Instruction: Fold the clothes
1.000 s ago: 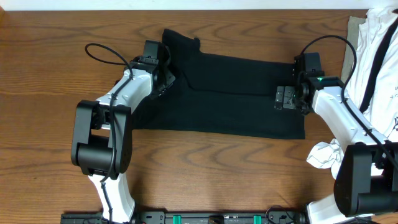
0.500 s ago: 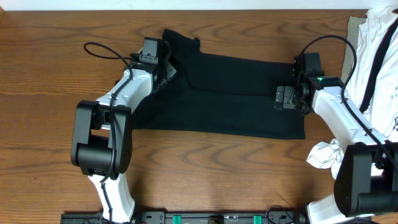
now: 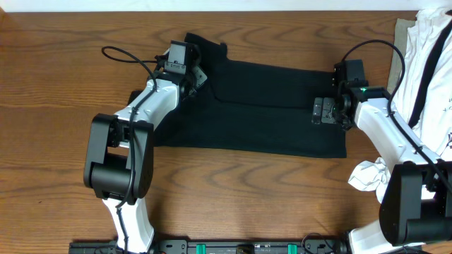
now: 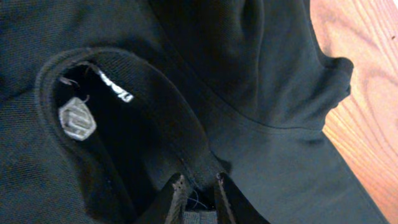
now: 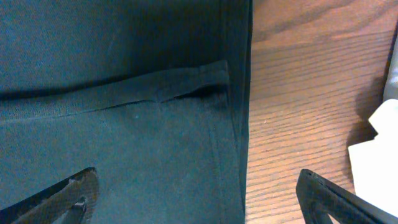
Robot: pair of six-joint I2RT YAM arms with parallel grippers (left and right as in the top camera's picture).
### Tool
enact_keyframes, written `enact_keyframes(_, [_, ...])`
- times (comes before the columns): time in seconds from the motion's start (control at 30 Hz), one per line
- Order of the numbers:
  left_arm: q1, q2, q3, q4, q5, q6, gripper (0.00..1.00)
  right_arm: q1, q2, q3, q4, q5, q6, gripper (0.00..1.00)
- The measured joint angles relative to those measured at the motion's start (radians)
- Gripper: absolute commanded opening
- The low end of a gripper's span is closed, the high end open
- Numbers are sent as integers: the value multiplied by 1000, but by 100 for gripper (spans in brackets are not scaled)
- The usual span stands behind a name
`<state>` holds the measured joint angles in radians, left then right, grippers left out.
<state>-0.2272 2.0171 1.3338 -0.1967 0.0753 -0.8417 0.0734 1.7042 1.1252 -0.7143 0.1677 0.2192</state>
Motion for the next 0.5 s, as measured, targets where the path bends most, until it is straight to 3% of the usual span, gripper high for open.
enact_keyframes(0.27, [53, -139, 0, -129, -7, 53, 12, 0, 0, 0, 0, 0, 0, 99])
enact_keyframes(0.33, [76, -186, 5, -190, -9, 59, 6, 0, 0, 0, 0, 0, 0, 99])
enact_keyframes(0.5, [112, -188, 10, -308, -16, 99, 6, 0, 0, 0, 0, 0, 0, 99])
